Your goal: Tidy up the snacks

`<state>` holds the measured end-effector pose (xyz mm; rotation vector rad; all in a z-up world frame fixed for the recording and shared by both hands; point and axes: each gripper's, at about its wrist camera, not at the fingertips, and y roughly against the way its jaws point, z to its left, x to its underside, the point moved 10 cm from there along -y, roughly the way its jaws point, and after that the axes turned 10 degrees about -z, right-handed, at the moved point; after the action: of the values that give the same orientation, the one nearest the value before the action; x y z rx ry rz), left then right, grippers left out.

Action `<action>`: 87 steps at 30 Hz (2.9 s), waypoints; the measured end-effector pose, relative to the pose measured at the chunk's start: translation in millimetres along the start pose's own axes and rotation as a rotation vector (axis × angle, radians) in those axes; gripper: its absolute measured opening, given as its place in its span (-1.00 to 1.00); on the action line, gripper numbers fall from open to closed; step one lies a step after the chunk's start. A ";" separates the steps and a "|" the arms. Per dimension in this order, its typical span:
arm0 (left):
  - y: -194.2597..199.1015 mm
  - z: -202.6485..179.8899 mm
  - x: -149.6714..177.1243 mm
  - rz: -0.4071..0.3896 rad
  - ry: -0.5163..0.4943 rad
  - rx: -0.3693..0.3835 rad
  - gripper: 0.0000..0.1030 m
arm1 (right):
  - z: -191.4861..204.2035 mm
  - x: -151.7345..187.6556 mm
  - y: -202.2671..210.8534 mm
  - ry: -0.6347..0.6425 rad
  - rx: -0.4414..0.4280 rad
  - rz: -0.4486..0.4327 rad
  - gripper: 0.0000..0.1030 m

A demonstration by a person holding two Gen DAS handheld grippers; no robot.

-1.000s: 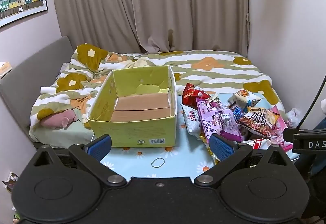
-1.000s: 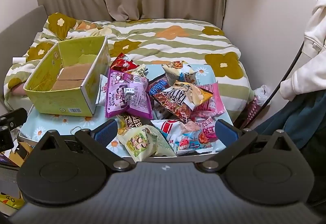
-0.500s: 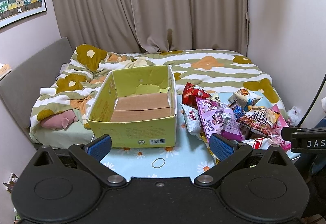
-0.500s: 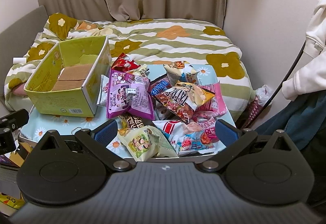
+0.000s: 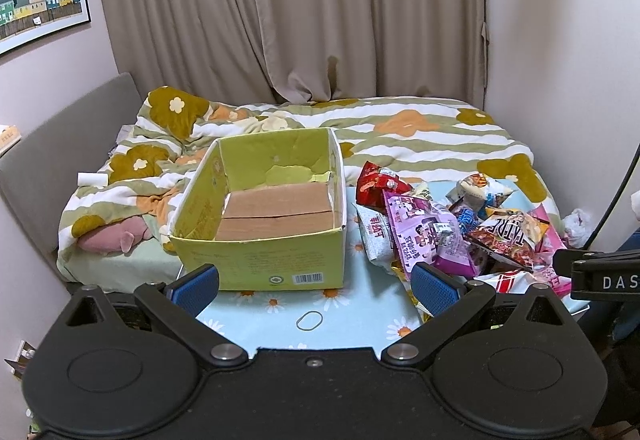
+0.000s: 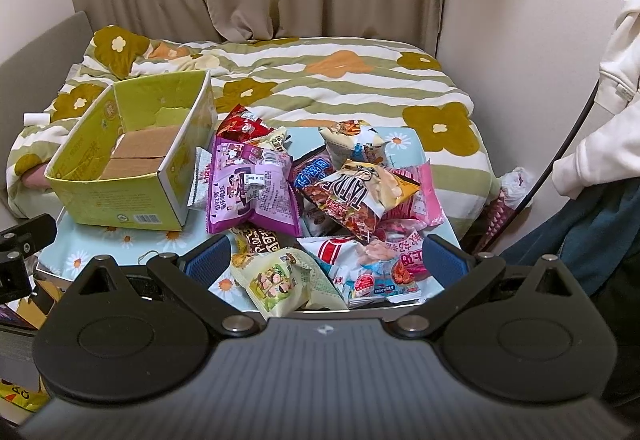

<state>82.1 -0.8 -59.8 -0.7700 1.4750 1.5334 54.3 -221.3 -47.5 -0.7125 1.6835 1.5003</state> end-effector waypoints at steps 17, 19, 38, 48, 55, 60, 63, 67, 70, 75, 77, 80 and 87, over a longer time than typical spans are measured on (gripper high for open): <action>0.8 -0.8 -3.0 0.002 0.013 0.014 1.00 | 0.2 0.6 -0.7 0.001 -0.002 -0.001 1.00; 0.9 -0.4 -3.2 0.001 0.012 0.013 1.00 | 0.7 -0.3 -1.1 0.001 -0.001 -0.001 1.00; -1.1 -0.1 -3.2 0.004 0.008 0.007 1.00 | 0.8 -0.7 -1.7 0.000 -0.001 -0.001 1.00; -0.5 3.3 -2.0 0.002 0.007 0.003 1.00 | 0.5 -1.0 -1.2 -0.001 -0.001 -0.002 1.00; -5.9 1.4 -9.3 -0.003 -0.009 0.036 1.00 | 5.8 -4.5 -7.3 -0.007 0.006 0.003 1.00; -29.9 -12.0 -23.7 -0.024 -0.036 0.116 1.00 | -9.5 -18.6 -19.9 -0.080 0.027 -0.016 1.00; -53.8 -26.1 -27.0 -0.014 -0.032 0.181 1.00 | -25.5 -21.7 -33.1 -0.132 0.058 -0.018 1.00; -87.8 -50.1 -24.1 0.015 -0.027 0.262 1.00 | -42.8 -23.1 -60.5 -0.178 0.101 -0.006 1.00; -118.3 -70.7 -18.5 0.056 -0.014 0.294 1.00 | -54.9 -21.6 -89.6 -0.211 0.110 0.011 1.00; -163.1 -96.2 -8.1 0.117 0.023 0.292 1.00 | -68.8 -13.0 -142.1 -0.283 0.068 0.060 1.00; -181.1 -102.8 -2.3 0.152 0.035 0.274 1.00 | -70.6 -6.6 -160.5 -0.302 0.049 0.091 1.00; -201.9 -111.1 7.1 0.195 0.052 0.259 1.00 | -73.5 5.4 -185.8 -0.319 0.027 0.142 1.00; -230.3 -126.6 19.5 0.241 0.029 0.222 1.00 | -82.9 25.4 -223.0 -0.417 -0.045 0.227 1.00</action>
<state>261.5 -135.8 -197.6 -0.4998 1.7768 1.5033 207.0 -335.5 -192.0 -0.2097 1.4461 1.7085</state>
